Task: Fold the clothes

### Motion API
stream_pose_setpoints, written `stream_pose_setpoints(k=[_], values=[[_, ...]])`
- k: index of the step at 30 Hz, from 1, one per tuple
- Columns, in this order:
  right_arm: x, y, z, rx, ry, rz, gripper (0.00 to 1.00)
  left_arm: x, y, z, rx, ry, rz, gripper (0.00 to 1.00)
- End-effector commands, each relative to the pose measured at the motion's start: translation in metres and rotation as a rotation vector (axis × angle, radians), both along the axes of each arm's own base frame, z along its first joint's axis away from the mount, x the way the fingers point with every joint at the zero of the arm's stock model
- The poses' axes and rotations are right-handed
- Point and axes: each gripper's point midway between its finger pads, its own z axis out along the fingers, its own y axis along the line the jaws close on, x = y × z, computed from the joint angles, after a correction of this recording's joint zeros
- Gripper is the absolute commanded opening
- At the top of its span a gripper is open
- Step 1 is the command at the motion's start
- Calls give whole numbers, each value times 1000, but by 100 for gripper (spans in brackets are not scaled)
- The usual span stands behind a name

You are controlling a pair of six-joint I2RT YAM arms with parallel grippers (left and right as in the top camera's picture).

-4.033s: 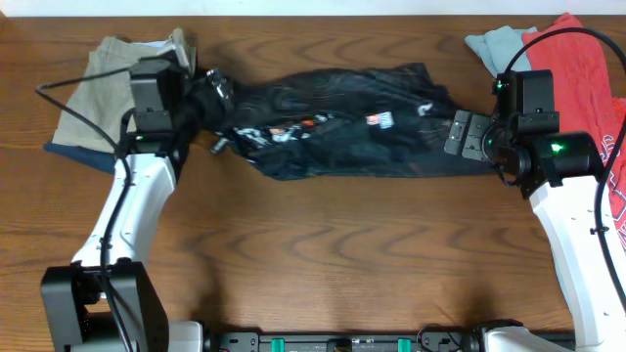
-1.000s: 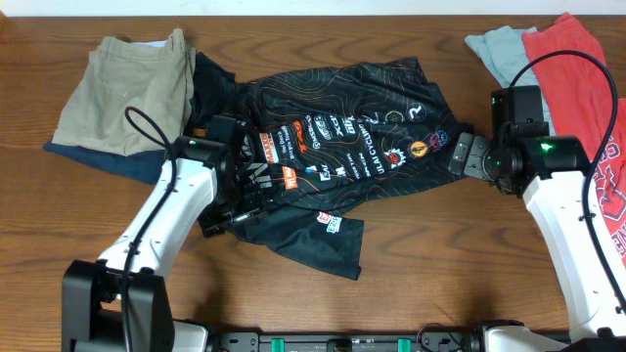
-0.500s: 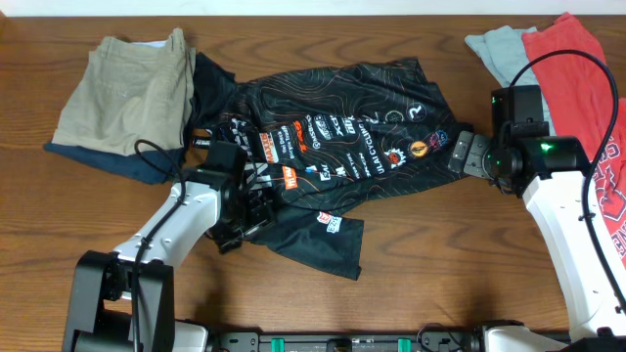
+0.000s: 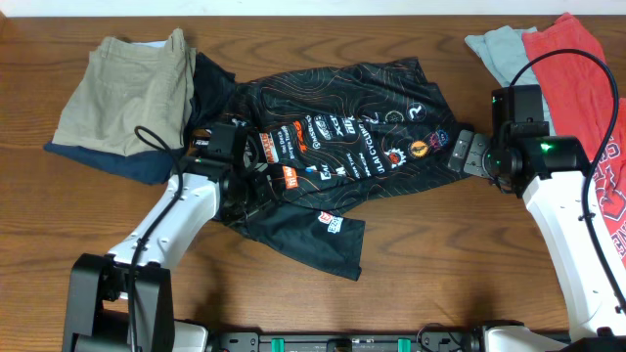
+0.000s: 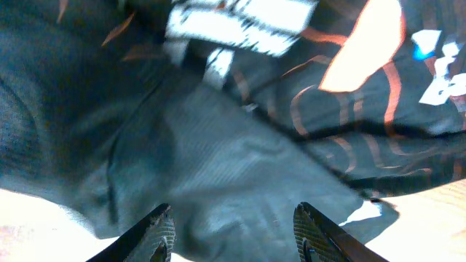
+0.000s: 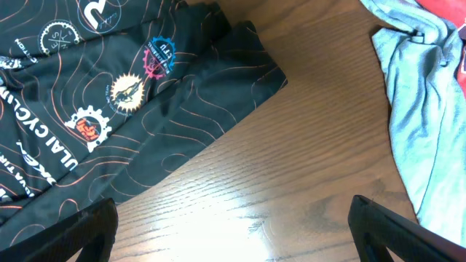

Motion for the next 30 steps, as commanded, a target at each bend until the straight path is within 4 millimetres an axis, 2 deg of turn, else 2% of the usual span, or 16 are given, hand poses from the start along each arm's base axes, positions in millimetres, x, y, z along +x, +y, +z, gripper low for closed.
stream_pose_setpoints(k=[1,4,9,12,17,24,28,30], values=[[-1,-3,-2,3,1,-24,99,5,-2,5,1,-22,-25,54],[-1,-3,-2,3,2,-23,99,3,-4,4,13,-27,-54,50],[0,-3,-2,3,1,-23,99,8,2,0,125,-68,-79,51],[0,-3,-1,3,-1,-23,99,13,3,-4,189,-103,-97,61],[-2,-3,-2,3,6,-23,99,15,-8,-13,180,-90,-72,65],[-3,-3,-2,2,10,-23,99,6,-8,-43,198,23,2,65],[-2,-3,-2,3,9,-23,99,5,-8,-47,201,36,0,65],[-2,-3,-2,2,8,-23,99,5,-8,-47,201,37,0,61]])
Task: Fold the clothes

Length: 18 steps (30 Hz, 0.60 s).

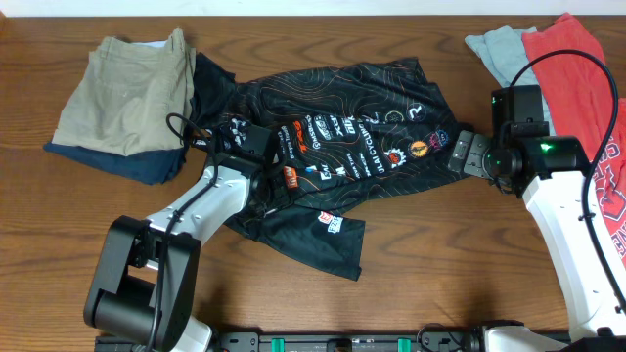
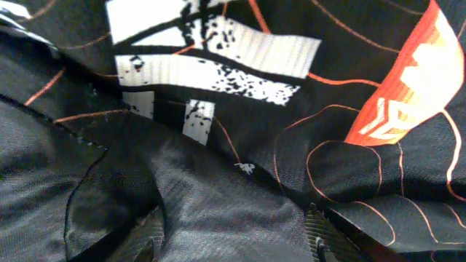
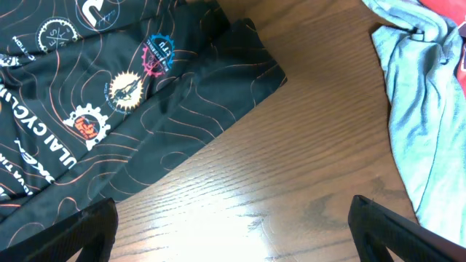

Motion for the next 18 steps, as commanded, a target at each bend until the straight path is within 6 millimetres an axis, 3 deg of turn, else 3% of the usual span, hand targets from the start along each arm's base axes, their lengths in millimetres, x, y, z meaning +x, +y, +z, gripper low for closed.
stream_pose_setpoints(k=[1,11,18], values=[[0,-3,-1,3,0,-23,99,-6,4,-10,24,40,19,55],[0,-3,-1,1,0,-20,99,-15,6,-10,34,78,18,8],[0,-3,-1,1,0,-20,99,-19,11,2,41,95,26,6]])
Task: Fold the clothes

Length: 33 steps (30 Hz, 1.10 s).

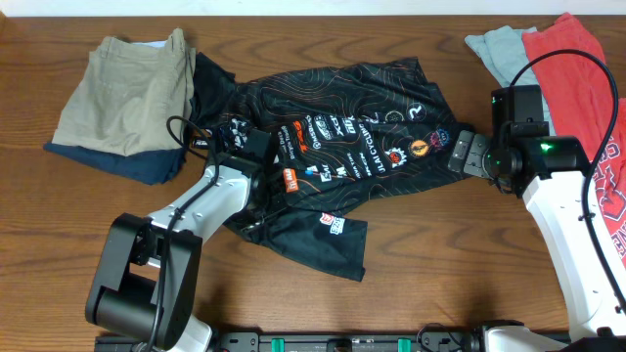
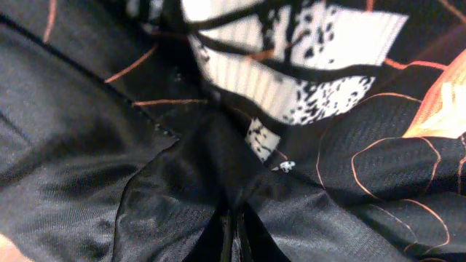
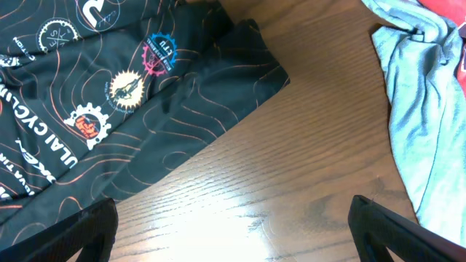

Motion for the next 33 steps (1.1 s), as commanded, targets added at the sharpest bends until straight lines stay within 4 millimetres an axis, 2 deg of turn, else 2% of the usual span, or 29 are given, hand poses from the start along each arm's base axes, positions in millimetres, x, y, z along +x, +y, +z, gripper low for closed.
stream_pose_setpoints(k=[1,10,14,18,24,27,33], values=[[-1,-3,-1,1,1,-21,99,3,3,9,3,-8,7,6],[-1,-3,-1,0,2,-19,99,1,16,56,-12,-89,55,6],[-1,-4,-1,-15,8,10,99,-7,34,71,51,-111,74,6],[-2,-5,-2,-16,14,7,99,-27,51,72,139,-48,73,6],[-7,-9,-3,-33,34,-2,99,-64,63,72,194,102,61,6],[-9,-11,-4,-46,42,-6,99,-70,68,72,218,125,58,6],[-14,-11,-6,-46,66,-6,99,-70,71,68,236,119,57,6]])
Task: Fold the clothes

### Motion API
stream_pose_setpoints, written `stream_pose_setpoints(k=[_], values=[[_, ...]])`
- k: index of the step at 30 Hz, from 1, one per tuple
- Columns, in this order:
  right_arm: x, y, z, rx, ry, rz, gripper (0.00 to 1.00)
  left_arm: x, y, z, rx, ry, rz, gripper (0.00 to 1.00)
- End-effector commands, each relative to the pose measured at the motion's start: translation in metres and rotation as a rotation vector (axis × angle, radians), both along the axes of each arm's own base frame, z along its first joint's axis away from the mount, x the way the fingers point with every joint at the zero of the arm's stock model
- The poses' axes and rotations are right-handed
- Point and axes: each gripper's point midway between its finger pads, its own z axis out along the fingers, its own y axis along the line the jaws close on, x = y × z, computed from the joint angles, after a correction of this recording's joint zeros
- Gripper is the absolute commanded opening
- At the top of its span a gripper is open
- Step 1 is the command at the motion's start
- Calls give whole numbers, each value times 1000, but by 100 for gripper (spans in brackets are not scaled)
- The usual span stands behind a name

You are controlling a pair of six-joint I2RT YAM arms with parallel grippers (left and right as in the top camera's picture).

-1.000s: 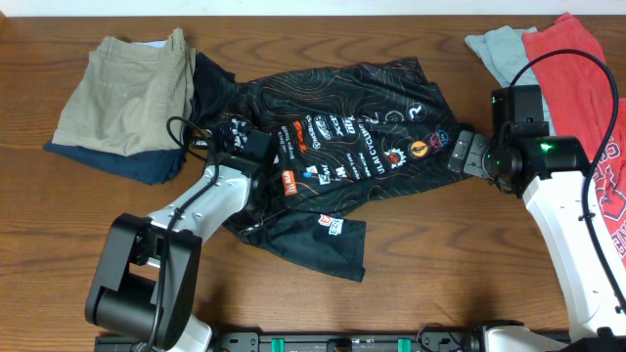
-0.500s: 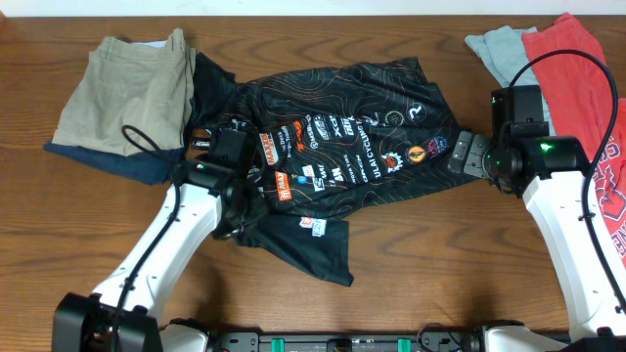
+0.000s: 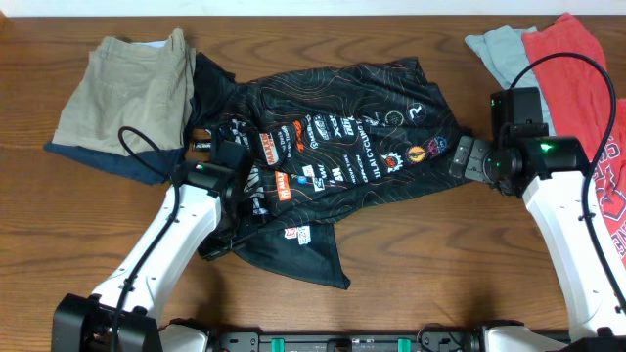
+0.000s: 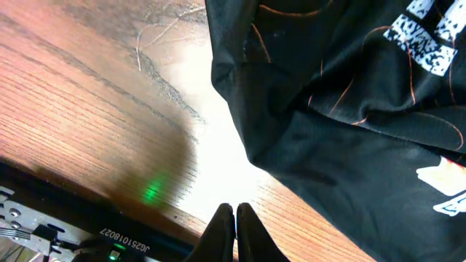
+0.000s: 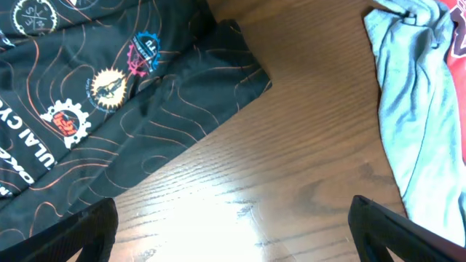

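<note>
The black cycling jersey (image 3: 342,147) with orange contour lines and logos lies crumpled across the middle of the table. Its lower flap (image 3: 303,256) reaches toward the front edge. My left gripper (image 3: 217,223) is at the jersey's lower-left edge. In the left wrist view the gripper (image 4: 234,215) is shut over bare wood, with the jersey (image 4: 349,109) just beyond the tips and no cloth visible between them. My right gripper (image 3: 460,154) hangs by the jersey's right sleeve (image 5: 218,80). In the right wrist view the gripper (image 5: 233,233) is wide open over wood.
Folded khaki shorts (image 3: 127,88) on a navy garment (image 3: 147,161) lie at the back left. A grey shirt (image 3: 499,49) and a red shirt (image 3: 577,68) lie at the back right. The table's front rail (image 4: 73,218) is close to the left gripper.
My left gripper was shut in the jersey's folds; now it is further left and nearer the front, shut over bare wood. The jersey's lower flap has shifted left. The right gripper edged slightly.
My left gripper was open over the jersey's lower-left folds, then open deeper on the printed cloth, then shut in a fold. Now it is at the jersey's edge and the garment has shifted toward the front left. The right gripper stayed open by the right sleeve.
</note>
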Motion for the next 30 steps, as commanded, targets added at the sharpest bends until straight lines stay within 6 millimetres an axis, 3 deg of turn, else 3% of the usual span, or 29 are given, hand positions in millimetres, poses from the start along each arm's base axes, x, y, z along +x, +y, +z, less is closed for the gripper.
stream_pose_setpoints(k=[1,4,6,9,11,19,24,30], values=[[-3,-8,-4,-25,21,-9,99,1,8,-2,44,-3,7,6],[-3,-7,-11,-15,42,-27,99,-1,9,-3,48,0,7,10],[-3,-4,-17,-2,64,-23,99,-3,8,-4,40,8,8,47],[-2,0,-26,17,92,-16,99,-6,7,-6,33,21,9,51],[-2,0,-30,19,106,-16,99,-8,6,-9,31,23,37,61],[1,0,-31,18,103,-16,99,13,-1,-27,-5,-83,59,62],[1,0,-31,19,104,-15,99,12,0,-43,0,-70,59,60],[1,0,-31,18,103,-16,99,10,2,-52,20,-38,57,38]])
